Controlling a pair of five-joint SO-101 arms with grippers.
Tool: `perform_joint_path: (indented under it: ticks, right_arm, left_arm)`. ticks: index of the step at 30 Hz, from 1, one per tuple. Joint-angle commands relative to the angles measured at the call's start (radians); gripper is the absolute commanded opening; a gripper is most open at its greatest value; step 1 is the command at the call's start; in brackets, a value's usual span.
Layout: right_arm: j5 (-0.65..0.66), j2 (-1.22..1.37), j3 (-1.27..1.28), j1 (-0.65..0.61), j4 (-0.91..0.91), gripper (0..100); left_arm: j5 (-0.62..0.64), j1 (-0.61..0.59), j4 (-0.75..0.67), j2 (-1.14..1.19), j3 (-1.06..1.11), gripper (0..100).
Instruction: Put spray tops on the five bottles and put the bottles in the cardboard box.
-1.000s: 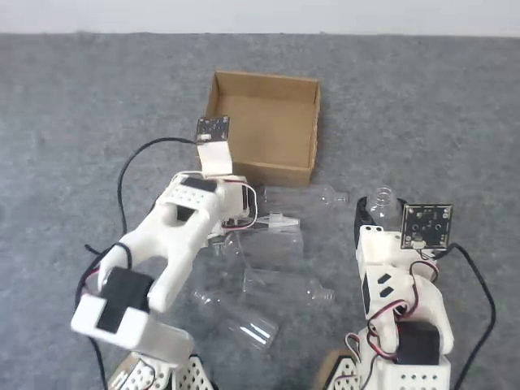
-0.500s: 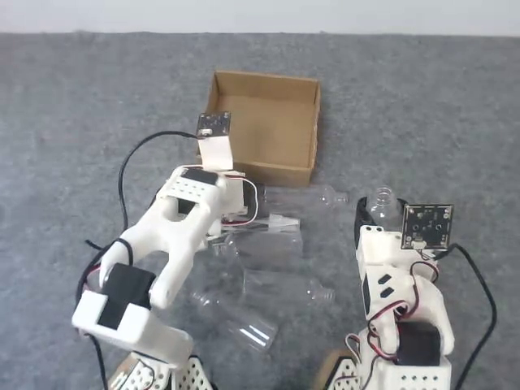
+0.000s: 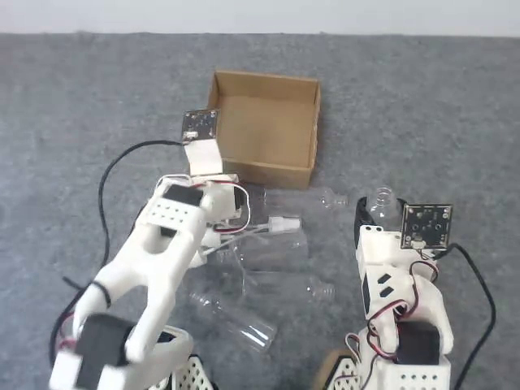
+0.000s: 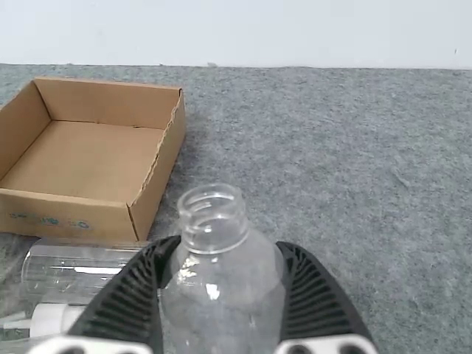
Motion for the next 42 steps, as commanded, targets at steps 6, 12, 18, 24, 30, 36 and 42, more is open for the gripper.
perform_joint_path:
  ticks: [6, 12, 18, 24, 30, 36, 42]
  right_arm:
    - [-0.006, -0.013, -0.006, -0.062, -0.015, 1.3]
    - [-0.003, -0.013, 0.011, -0.084, -0.025, 1.3]
    - [-0.003, -0.013, 0.012, -0.136, -0.025, 1.2]
    - [-0.003, -0.013, 0.014, -0.180, -0.025, 0.9]
    - [-0.003, -0.013, 0.026, -0.182, -0.025, 0.9]
    - [-0.003, -0.013, 0.052, -0.182, -0.062, 0.9]
    - [-0.003, -0.013, 0.106, -0.182, -0.140, 0.9]
  left_arm:
    - [0.002, -0.006, -0.052, -0.296, 0.091, 1]
    - [0.002, -0.020, -0.072, -0.419, 0.150, 1]
    - [0.008, -0.138, -0.132, -0.565, 0.214, 1]
    - [0.008, -0.167, -0.152, -0.736, 0.280, 1]
    - [0.008, -0.167, -0.150, -0.888, 0.295, 1]
    - [0.005, -0.167, -0.152, -0.985, 0.289, 1]
    - [0.005, -0.160, -0.232, -1.040, 0.289, 1]
